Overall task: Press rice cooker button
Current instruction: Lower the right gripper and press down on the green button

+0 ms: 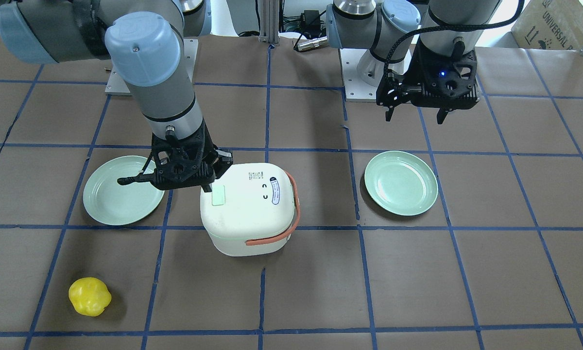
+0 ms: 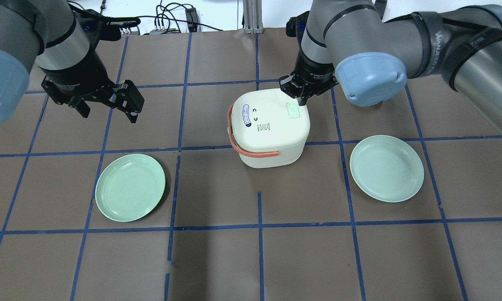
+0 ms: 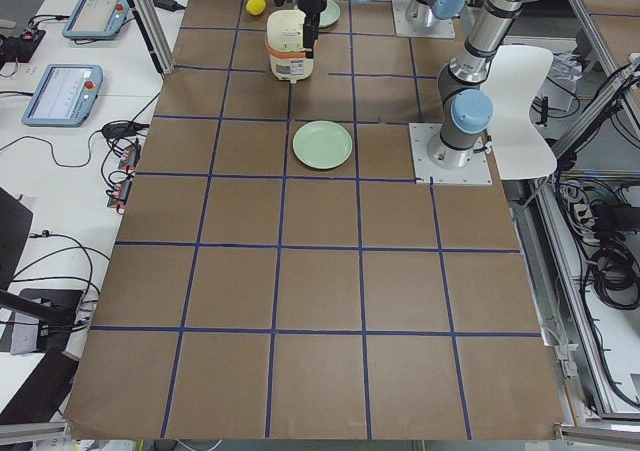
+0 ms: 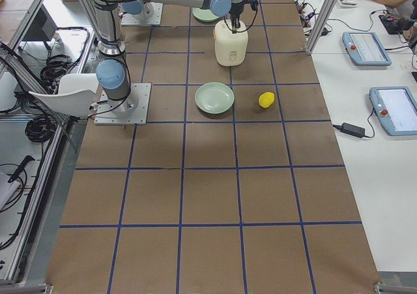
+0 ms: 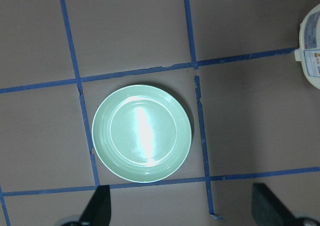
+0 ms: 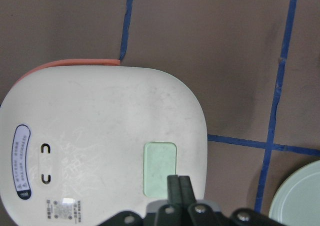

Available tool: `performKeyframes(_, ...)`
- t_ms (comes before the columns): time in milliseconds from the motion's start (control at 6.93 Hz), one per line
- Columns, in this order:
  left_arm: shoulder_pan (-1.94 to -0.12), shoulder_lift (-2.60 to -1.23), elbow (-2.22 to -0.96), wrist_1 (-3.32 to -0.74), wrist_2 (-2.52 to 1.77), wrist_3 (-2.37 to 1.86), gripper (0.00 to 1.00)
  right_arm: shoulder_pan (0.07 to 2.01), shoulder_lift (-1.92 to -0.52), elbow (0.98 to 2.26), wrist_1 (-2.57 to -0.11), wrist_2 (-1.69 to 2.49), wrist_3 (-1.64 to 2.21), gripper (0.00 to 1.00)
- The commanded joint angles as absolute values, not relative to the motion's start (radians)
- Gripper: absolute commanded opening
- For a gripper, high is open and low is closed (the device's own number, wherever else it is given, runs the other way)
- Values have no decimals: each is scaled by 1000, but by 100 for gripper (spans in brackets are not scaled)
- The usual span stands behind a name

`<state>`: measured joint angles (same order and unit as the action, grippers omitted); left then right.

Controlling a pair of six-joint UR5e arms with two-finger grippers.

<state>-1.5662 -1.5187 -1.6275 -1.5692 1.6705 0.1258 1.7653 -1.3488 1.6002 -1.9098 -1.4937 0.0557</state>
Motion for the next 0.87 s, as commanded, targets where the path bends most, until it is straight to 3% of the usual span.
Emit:
performKeyframes(0,-1566,-1519,-1628,-1569,1671,126,100,1772,-1333,1606,-1914,-1494,57,7)
performKeyframes(721,-1566,-1519,-1628,-1569,1671,126,100,1781,-1328,1609,-1919,-1494,57,7)
